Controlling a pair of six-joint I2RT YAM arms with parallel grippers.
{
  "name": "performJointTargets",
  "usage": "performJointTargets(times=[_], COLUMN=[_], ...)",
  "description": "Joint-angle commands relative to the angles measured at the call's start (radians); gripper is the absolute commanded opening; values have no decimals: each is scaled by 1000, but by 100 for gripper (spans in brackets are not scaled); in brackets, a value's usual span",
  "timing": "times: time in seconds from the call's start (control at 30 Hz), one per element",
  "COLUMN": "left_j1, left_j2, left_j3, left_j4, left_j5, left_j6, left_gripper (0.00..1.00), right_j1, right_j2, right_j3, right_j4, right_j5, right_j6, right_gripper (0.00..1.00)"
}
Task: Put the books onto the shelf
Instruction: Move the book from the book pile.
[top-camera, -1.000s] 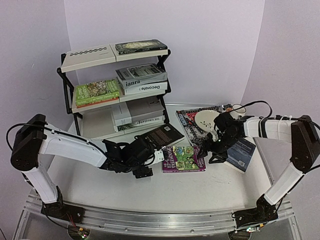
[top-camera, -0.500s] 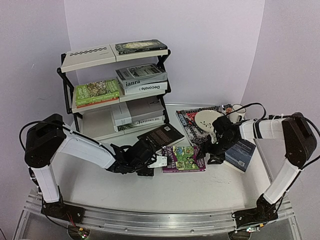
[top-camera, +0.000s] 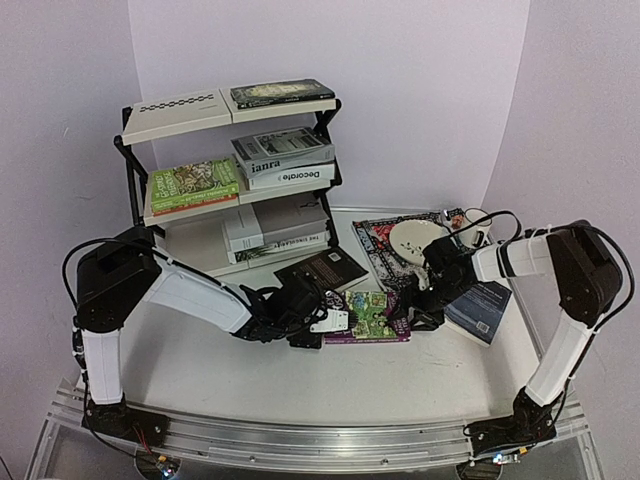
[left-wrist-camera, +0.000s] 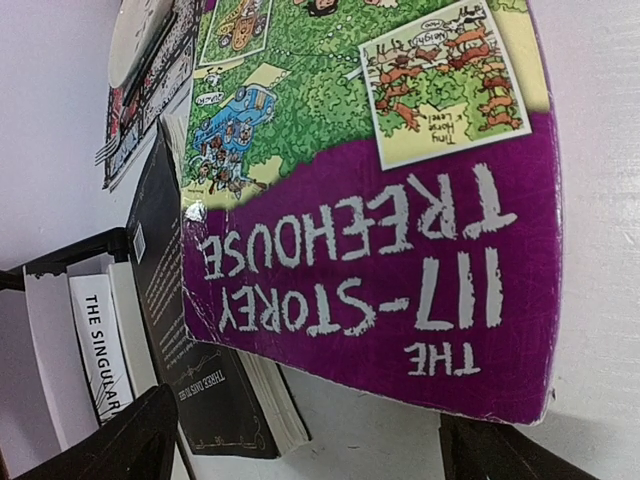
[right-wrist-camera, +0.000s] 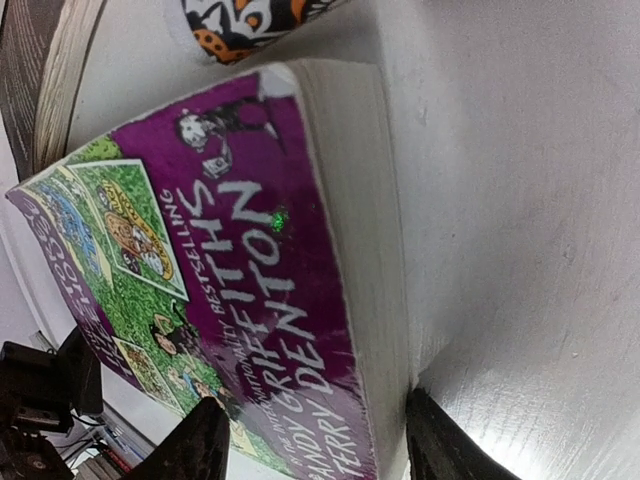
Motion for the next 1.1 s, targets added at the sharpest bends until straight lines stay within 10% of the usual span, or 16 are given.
performJointTargets(times=[0.0, 0.5, 1.07], left_j1=[7, 3, -24], left_j2=[7, -213, -461], left_j3=[55, 1, -73], left_j4=[35, 35, -45], left_j5=[74, 166, -66], left_j6=[-28, -256, -191], left_gripper=[91, 87, 90], right_j1=[8, 59, 203], right_j2=[-14, -208, -94], right_j3=[-9, 70, 434], right_j4=[4, -65, -121], right_j5=[-99, -264, -241], right_j6=[21, 3, 3], right_gripper=[51, 2, 0])
